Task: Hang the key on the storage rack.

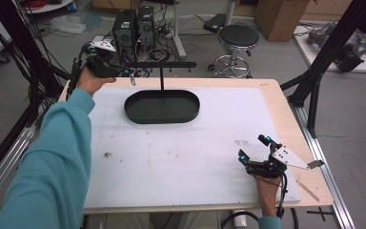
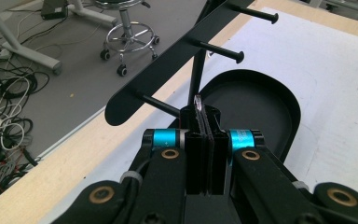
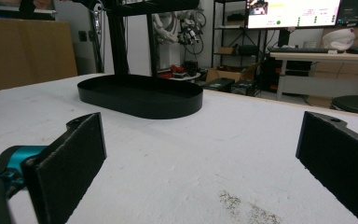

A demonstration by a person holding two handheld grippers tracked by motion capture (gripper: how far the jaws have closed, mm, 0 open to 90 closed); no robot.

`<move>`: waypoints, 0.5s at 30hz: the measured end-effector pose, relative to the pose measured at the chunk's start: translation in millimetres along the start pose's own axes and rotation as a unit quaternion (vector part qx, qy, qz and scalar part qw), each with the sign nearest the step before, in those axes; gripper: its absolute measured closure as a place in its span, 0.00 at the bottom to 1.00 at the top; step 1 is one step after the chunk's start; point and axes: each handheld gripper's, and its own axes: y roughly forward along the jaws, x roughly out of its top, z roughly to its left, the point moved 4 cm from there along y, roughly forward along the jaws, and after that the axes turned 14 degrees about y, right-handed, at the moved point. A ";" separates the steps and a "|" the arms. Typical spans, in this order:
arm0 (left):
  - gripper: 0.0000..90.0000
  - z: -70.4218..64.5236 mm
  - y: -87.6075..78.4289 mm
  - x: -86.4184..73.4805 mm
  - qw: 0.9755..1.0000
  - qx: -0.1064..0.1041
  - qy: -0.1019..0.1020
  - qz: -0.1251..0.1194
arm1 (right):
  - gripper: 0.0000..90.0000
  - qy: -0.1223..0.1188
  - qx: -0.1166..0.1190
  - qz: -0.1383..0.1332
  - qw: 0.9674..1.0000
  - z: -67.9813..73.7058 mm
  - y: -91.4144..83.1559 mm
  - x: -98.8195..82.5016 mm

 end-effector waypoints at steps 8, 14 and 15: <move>0.98 2.6 -0.2 -1.3 1.000 0.006 -0.003 -0.001 | 0.01 0.000 0.000 0.000 1.000 0.1 0.0 0.0; 0.98 5.0 2.6 -3.3 1.000 0.011 -0.007 0.000 | 0.01 0.000 0.000 0.000 1.000 0.1 0.0 0.0; 0.98 5.0 3.0 -3.3 1.000 0.010 -0.008 0.000 | 0.01 -0.001 0.000 0.000 1.000 0.0 0.0 0.0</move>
